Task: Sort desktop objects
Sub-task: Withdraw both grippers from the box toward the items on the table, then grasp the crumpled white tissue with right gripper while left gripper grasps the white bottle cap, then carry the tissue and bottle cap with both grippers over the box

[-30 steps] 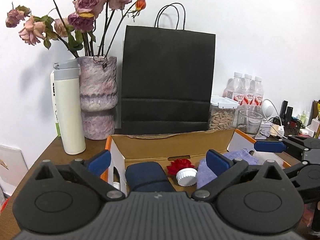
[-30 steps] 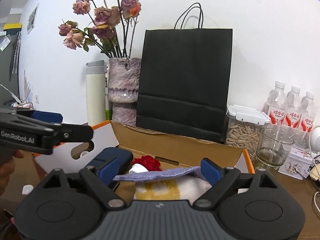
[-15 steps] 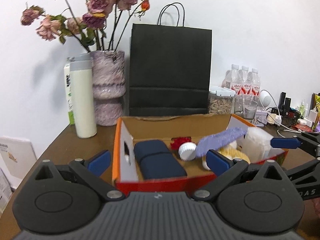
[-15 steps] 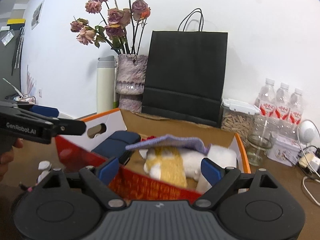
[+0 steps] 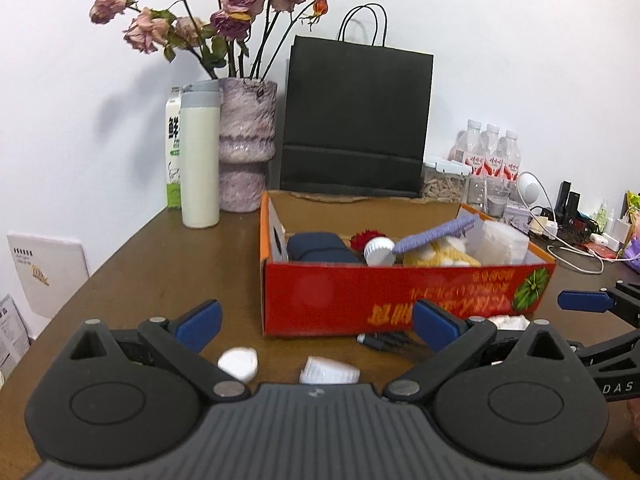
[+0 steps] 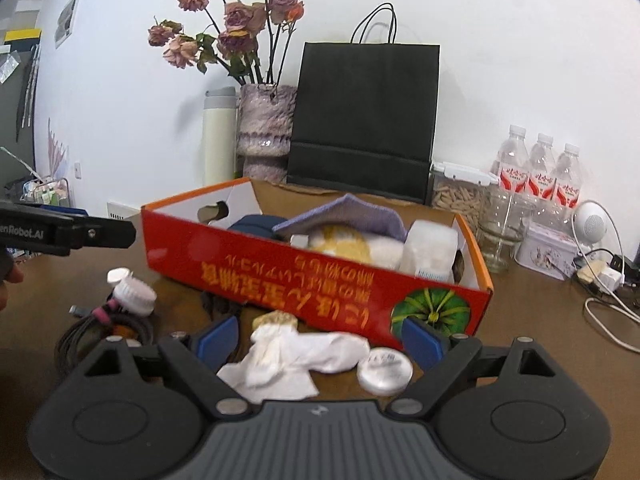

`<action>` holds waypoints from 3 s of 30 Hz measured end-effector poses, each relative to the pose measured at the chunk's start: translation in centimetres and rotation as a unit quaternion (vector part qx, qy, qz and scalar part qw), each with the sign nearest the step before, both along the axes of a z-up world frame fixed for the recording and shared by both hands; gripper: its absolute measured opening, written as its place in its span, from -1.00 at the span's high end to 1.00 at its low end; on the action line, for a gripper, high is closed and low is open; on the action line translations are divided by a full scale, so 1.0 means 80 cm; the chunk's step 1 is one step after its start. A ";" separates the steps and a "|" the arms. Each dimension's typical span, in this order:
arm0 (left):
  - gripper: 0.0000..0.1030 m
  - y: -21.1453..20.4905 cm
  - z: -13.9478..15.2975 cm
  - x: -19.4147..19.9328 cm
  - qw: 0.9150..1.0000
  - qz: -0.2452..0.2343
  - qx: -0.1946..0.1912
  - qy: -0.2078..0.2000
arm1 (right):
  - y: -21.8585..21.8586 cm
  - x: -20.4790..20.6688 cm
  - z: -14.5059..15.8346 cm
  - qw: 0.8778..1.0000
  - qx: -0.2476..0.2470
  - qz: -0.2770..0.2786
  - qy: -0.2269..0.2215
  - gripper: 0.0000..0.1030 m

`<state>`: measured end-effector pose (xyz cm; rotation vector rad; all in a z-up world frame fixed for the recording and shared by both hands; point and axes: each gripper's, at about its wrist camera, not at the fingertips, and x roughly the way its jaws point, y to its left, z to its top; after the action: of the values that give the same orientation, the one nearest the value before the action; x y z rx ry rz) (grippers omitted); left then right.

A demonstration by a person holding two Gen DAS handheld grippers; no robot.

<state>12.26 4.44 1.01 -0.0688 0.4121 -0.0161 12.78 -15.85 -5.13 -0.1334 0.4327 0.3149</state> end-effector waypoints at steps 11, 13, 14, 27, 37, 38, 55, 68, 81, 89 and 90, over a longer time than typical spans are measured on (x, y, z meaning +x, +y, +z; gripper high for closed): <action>-1.00 -0.006 -0.014 -0.011 1.000 0.005 0.008 0.016 | 0.007 -0.019 -0.004 1.000 0.004 -0.019 0.016 -0.72; -1.00 -0.008 -0.016 -0.009 1.000 0.004 0.011 0.022 | 0.008 -0.017 -0.005 0.999 0.006 -0.025 0.024 -0.72; -1.00 -0.009 -0.017 -0.007 1.000 0.004 0.012 0.024 | 0.009 -0.015 -0.006 0.999 0.008 -0.026 0.029 -0.72; -1.00 -0.015 -0.026 0.022 0.998 0.000 0.013 0.054 | 0.036 0.034 -0.021 0.995 0.026 -0.017 0.097 -0.18; -1.00 -0.012 -0.030 0.022 0.998 0.000 0.005 0.058 | 0.035 0.044 -0.030 0.993 0.037 -0.013 0.113 0.47; -1.00 -0.012 -0.029 0.022 0.998 0.000 0.006 0.056 | 0.035 0.043 -0.030 0.993 0.039 -0.011 0.112 0.50; -0.78 -0.022 -0.033 0.026 0.998 -0.004 0.025 0.065 | 0.027 0.027 -0.013 0.995 0.062 -0.009 0.077 0.66; 0.03 -0.020 -0.046 0.052 0.993 -0.007 0.014 0.118 | 0.033 0.014 -0.005 0.996 0.060 0.002 0.062 0.67; 0.22 -0.023 -0.038 0.039 0.996 -0.004 0.019 0.087 | 0.032 0.011 -0.002 0.997 0.060 0.004 0.054 0.67; 0.22 -0.027 -0.008 0.021 0.999 -0.010 0.013 0.029 | 0.036 0.004 0.010 0.998 0.062 0.012 0.031 0.67; 0.22 -0.028 -0.002 0.019 1.000 -0.012 0.010 0.022 | 0.036 0.004 0.013 0.998 0.064 0.012 0.026 0.67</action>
<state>13.80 2.21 0.83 -0.0442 0.4566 -0.0347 13.08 -12.98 -4.08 -0.0051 0.4604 0.3701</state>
